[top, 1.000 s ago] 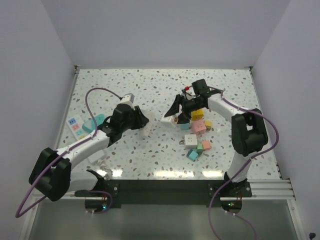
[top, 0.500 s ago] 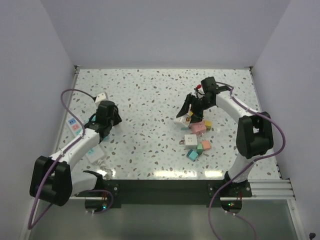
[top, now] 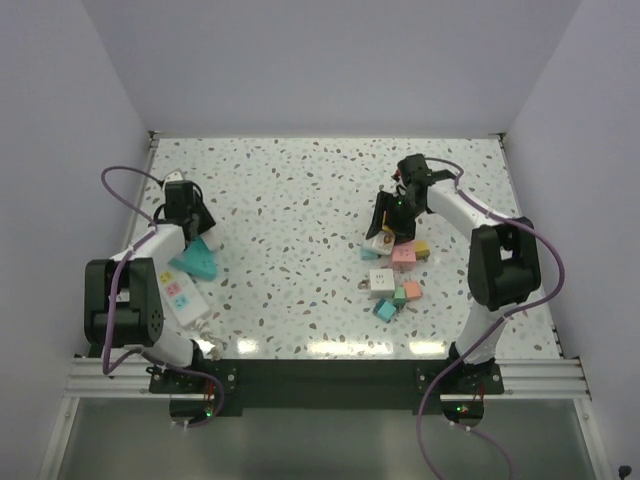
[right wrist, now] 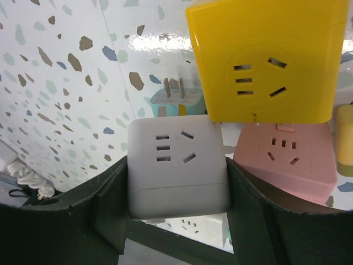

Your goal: Pull the plug off the socket

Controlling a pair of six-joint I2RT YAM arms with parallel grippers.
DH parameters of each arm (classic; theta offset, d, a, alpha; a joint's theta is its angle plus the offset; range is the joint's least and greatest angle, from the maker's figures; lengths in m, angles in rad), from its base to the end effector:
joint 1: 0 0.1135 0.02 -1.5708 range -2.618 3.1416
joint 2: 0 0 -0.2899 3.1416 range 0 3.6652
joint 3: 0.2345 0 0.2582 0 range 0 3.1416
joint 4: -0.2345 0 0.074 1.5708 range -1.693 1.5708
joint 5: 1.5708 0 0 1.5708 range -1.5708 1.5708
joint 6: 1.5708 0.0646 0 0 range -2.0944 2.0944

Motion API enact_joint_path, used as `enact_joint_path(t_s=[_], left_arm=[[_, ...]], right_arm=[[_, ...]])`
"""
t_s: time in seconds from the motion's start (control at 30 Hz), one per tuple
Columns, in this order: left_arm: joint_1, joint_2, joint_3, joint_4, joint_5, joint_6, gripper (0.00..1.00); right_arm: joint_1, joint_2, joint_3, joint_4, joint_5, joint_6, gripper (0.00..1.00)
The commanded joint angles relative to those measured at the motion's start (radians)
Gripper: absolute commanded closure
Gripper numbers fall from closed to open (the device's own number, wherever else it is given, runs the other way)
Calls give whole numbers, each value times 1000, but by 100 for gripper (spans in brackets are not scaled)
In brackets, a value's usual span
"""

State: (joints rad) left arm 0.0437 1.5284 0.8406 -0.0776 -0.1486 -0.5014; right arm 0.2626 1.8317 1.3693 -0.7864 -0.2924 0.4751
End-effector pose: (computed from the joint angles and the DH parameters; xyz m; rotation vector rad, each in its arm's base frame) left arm 0.3385 0.0244 0.1945 -0.6969 2.2195 -0.0561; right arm 0.3711 0.1190 0.2064 0.2381 2.8843 0.5668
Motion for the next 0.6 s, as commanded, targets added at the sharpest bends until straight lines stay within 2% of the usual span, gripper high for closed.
enact_joint_path(t_s=[0.0,0.03,0.07,0.1,0.17,0.2,0.23,0.33,0.43,0.47,0.57], left_arm=[[30,29,32,21,63,38,73],[33,26,32,18,63,38,61],[33,23,31,16,64,35,41],[33,13,29,7,67,34,34],[31,0,25,-2,80,26,23],[31,-20,23,-11,86,26,19],[31,-31,20,-17,93,23,16],[32,-76,22,-50,121,24,2],[33,-135,22,-86,144,30,0],[32,-167,26,-103,144,34,0],[32,-229,48,-149,201,41,0]], right_arm=[[-3,-14,8,-10,125,-52,60],[-5,-18,4,-14,154,-56,55],[-3,-25,4,-26,165,-67,50],[-5,-29,4,-31,168,-75,43],[-5,-52,-6,-31,173,-79,35],[-5,-61,-7,-31,174,-81,31],[-5,-71,-7,-31,176,-82,23],[-5,-110,4,-46,188,-81,13],[-5,-164,14,-59,211,-84,8],[-5,-182,19,-63,211,-85,3],[-5,-268,17,-47,202,-90,1]])
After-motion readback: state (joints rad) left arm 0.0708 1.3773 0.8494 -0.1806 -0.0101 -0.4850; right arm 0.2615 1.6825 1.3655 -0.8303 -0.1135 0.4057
